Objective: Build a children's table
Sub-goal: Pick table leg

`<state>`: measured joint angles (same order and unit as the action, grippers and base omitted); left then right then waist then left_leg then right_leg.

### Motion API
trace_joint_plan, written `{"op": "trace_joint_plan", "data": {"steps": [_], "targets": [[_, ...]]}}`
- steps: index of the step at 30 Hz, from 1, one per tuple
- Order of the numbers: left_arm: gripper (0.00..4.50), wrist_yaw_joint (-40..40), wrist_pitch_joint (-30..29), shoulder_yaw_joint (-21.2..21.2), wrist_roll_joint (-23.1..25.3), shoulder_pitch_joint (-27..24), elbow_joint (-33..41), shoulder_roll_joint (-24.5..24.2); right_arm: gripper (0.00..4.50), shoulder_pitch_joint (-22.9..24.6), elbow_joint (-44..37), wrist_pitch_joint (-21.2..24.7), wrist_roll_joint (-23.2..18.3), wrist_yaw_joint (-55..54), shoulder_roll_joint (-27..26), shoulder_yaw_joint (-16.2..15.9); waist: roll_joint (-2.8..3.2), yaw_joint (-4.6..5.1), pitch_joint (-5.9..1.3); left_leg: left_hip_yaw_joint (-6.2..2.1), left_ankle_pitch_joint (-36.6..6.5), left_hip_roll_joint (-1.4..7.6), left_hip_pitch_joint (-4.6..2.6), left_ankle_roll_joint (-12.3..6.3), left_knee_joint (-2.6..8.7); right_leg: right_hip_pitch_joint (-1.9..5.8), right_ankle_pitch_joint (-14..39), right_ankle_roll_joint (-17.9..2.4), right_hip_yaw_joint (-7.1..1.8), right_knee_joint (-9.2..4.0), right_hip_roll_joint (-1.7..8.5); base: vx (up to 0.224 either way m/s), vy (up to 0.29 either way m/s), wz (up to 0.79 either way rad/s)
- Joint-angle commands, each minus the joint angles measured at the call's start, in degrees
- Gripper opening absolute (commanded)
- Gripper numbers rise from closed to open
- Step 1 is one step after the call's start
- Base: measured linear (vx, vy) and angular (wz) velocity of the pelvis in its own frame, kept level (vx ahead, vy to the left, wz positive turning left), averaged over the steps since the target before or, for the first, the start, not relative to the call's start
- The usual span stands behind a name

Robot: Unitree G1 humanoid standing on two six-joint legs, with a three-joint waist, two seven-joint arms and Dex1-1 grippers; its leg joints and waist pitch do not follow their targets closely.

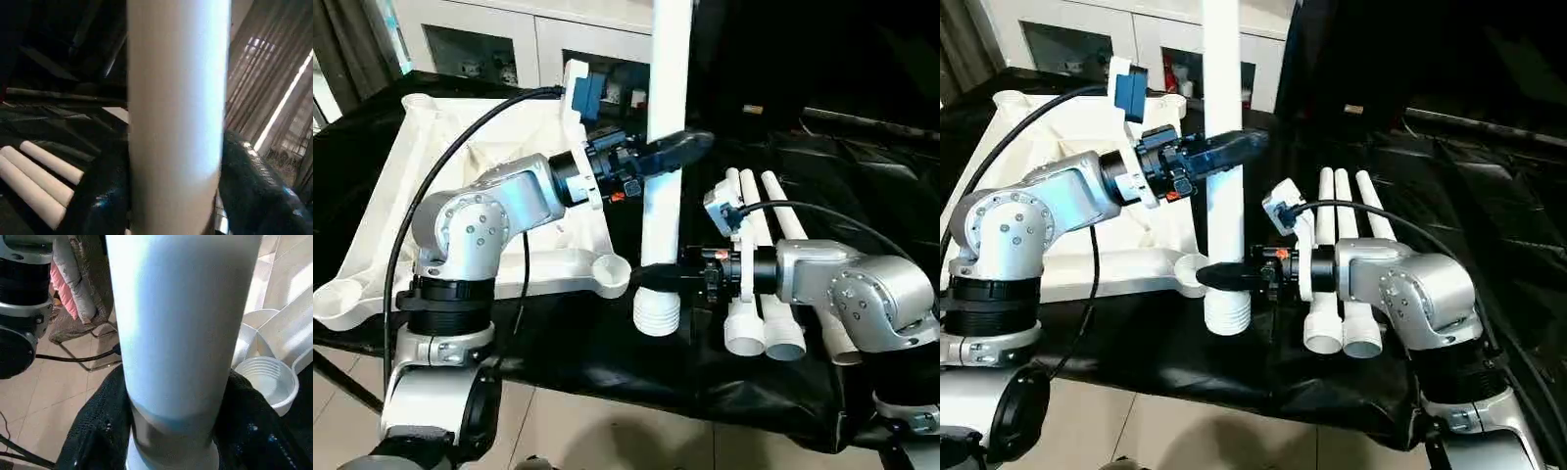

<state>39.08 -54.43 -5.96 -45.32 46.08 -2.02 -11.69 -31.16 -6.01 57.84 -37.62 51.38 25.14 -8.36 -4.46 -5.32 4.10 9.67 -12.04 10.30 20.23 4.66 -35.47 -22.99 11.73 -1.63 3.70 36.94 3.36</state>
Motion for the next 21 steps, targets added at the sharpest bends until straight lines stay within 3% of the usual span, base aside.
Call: {"op": "trace_joint_plan", "data": {"steps": [1,6,8,11,13,21], "targets": [[2.26,-0.8,1.2,0.0,0.3,1.5,-0.2,0.5,1.89,0.4,0.4,-1.0,0.8,-0.1,0.6,0.1,0.95,-0.27,-4.43,-0.88,-1.9,2.56,0.14,0.22,3.89,4.15,3.4,-11.7,-3.37,-4.21,4.66,0.0,0.0,0.0],[1.91,-1.3,1.7,-0.2,0.5,1.9,-1.0,0.7,1.89,0.5,0.5,-3.5,2.7,-0.5,0.8,-0.5,0.84,-0.3,-4.44,-0.86,-1.5,2.54,0.19,0.15,3.88,4.17,2.8,-11.6,-3.38,-4.11,4.67,0.0,0.0,0.0],[1.79,-1.6,1.3,-0.4,0.2,2.0,-1.0,0.9,2.59,0.4,0.7,-3.5,2.5,-0.8,0.4,-0.1,0.92,-0.26,-4.38,-0.86,-1.8,2.57,0.14,0.19,3.9,4.12,3.2,-11.7,-3.38,-4.17,4.67,0.0,0.0,0.0],[1.79,-1.7,1.2,-0.4,0.2,2.1,-1.2,1.0,2.61,0.2,1.0,-3.4,2.2,-0.9,0.1,0.2,0.74,-0.23,-4.42,-0.8,-2.0,2.53,0.15,0.11,3.86,4.17,3.6,-11.7,-3.38,-4.25,4.68,0.0,0.0,0.0],[1.77,-1.5,1.2,-0.2,0.0,2.1,-1.2,0.9,2.98,0.0,1.2,-3.9,2.9,-1.2,0.1,0.1,0.83,-0.28,-4.41,-0.83,-1.9,2.55,0.14,0.1,3.86,4.14,3.8,-11.6,-3.39,-4.25,4.7,0.0,0.0,0.0],[1.77,-0.3,0.2,0.4,-1.2,1.4,0.1,0.6,3.02,-0.4,2.1,-4.0,2.7,-1.6,-0.6,0.7,0.76,-0.22,-4.41,-0.82,-1.7,2.57,0.17,-0.05,3.87,4.11,3.6,-11.7,-3.38,-4.18,4.7,0.0,0.0,0.0]]}}
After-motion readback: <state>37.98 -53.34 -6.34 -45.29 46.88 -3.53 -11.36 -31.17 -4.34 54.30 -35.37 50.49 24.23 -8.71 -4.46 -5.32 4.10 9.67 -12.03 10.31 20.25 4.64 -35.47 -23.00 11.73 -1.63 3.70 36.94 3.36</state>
